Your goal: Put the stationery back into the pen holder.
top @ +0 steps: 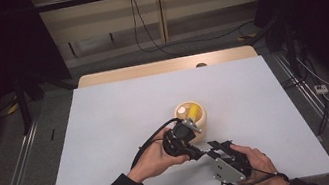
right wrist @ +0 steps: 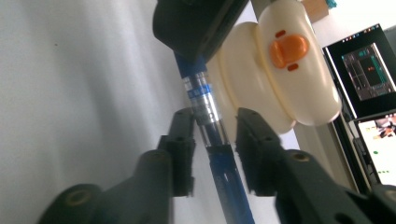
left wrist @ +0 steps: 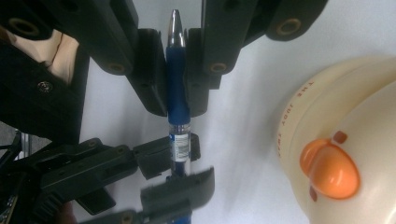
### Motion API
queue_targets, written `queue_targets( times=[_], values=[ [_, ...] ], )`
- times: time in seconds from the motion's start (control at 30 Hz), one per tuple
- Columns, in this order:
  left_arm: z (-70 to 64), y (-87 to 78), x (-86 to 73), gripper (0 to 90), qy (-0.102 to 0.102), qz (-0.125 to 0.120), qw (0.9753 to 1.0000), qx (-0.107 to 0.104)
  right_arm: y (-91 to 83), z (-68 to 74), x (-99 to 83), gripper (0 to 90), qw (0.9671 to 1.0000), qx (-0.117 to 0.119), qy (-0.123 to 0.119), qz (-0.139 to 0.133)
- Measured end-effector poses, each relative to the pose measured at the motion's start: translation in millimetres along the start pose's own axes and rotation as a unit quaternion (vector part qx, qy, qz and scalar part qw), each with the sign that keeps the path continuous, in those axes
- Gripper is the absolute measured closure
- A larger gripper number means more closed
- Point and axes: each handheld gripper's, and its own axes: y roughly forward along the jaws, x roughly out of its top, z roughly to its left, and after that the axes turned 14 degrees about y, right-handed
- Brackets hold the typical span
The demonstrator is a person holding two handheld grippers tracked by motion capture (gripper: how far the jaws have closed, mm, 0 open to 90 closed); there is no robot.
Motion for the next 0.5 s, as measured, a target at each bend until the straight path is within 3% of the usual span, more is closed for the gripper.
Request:
queue_targets(
  times=[0.17,0.5],
  values=[
    [0.1,-2.6,-1.5,80.2,0.0,-0.006,1.0,0.001,0.4,1.7,1.0,77.1,0.9997,0.006,-0.023,0.002],
    [-4.6,-10.8,-10.1,74.1,-0.007,-0.03,0.9993,0.019,-4.0,1.3,3.1,80.3,0.9995,0.006,-0.032,-0.001]
  ],
)
